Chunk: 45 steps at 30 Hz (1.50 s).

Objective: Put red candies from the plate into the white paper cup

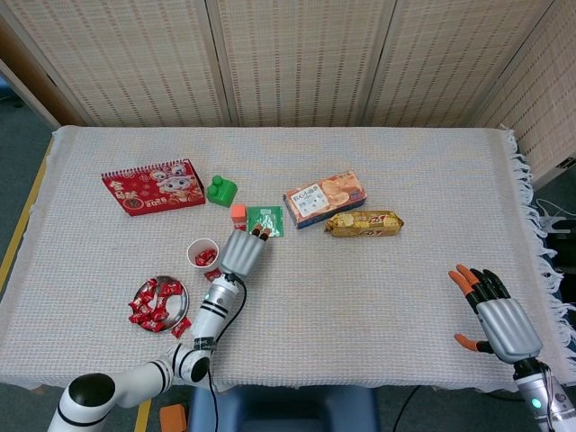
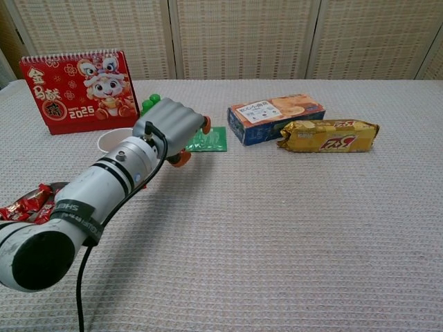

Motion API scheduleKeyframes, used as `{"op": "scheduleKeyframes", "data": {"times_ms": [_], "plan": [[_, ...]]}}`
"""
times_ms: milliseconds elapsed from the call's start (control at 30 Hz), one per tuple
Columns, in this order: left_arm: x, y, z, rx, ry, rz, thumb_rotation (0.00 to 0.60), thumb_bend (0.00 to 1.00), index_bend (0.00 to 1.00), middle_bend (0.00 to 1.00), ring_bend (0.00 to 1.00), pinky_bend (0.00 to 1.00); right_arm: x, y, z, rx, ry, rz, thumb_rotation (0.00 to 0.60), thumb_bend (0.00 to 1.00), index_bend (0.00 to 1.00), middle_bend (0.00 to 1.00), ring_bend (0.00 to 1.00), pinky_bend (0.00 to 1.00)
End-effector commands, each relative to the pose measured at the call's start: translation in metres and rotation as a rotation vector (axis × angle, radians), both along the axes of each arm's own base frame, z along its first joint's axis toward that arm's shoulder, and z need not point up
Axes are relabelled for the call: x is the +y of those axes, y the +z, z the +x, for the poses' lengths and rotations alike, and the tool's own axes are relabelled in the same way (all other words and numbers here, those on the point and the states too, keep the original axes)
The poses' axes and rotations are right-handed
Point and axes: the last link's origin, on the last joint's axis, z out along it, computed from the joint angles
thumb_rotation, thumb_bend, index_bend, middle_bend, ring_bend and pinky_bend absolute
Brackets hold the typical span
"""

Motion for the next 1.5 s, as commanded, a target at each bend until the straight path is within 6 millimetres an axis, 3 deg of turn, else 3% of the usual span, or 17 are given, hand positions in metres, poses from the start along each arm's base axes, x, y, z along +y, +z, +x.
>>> {"op": "scheduleKeyframes", "data": {"times_ms": [33, 567, 1267, 1500], "plan": [[0.004, -0.006, 0.005, 0.034, 0.003, 0.01, 0.6, 0.4, 0.28, 0.34, 0.89, 1.0, -0.001, 0.0, 0.0, 0.0, -0.002, 0.001, 0.6, 0.06, 0.0, 0.0, 0.0, 0.05], [0.022, -0.016, -0.009, 0.175, 0.062, 0.032, 0.6, 0.4, 0.31, 0.35, 0.89, 1.0, -0.002, 0.005, -0.002, -0.011, -0.01, -0.014, 0.6, 0.06, 0.0, 0.0, 0.0, 0.05], [0.029, -0.011, -0.027, 0.235, 0.1, 0.064, 0.6, 0.4, 0.38, 0.43, 0.89, 1.0, -0.001, 0.006, -0.002, -0.011, -0.008, -0.014, 0.6, 0.06, 0.0, 0.0, 0.0, 0.05], [0.028, -0.01, -0.028, 0.249, 0.086, 0.076, 0.6, 0.4, 0.46, 0.52, 0.89, 1.0, -0.001, 0.005, -0.001, -0.014, -0.004, -0.004, 0.6, 0.06, 0.0, 0.0, 0.0, 0.05]]}}
